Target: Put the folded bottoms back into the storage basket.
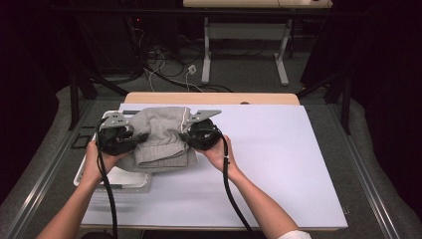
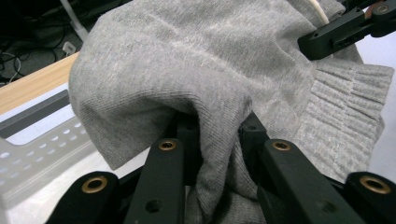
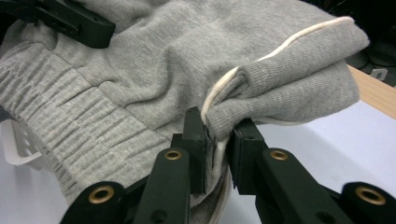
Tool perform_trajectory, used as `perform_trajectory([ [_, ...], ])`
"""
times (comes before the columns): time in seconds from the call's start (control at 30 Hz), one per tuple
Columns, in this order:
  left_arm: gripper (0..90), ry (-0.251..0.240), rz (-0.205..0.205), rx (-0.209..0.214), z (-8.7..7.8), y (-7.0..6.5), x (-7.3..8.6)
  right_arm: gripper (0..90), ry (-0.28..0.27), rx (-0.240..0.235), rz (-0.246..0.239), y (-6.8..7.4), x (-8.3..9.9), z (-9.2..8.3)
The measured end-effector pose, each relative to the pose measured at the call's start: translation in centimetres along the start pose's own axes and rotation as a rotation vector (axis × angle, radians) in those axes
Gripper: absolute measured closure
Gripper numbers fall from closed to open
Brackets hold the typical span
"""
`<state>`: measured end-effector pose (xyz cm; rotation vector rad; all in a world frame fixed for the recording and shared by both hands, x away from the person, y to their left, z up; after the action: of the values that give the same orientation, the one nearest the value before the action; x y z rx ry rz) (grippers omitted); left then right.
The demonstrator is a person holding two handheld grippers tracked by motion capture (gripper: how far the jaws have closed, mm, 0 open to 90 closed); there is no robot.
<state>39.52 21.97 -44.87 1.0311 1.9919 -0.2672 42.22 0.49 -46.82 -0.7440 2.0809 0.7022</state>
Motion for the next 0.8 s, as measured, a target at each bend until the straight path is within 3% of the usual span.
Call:
perform_trajectory([
  [0.8,76.9,0.014,-0.013,-0.029,-1.8,1.7,1.5,78.5,-0.004,-0.019,-0.018,2.0,-1.0,2.0],
])
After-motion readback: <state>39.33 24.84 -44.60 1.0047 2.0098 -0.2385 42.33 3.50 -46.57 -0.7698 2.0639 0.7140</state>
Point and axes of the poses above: each handheld gripper's, and its own axes: z roughly forward along the jaws, x roughly out of its underside, y roughly to its left, the point moved 5 cm from there along z, roughly forward along the jaws, and after that the axes turned 12 degrees about z, right-handed, at the moved point
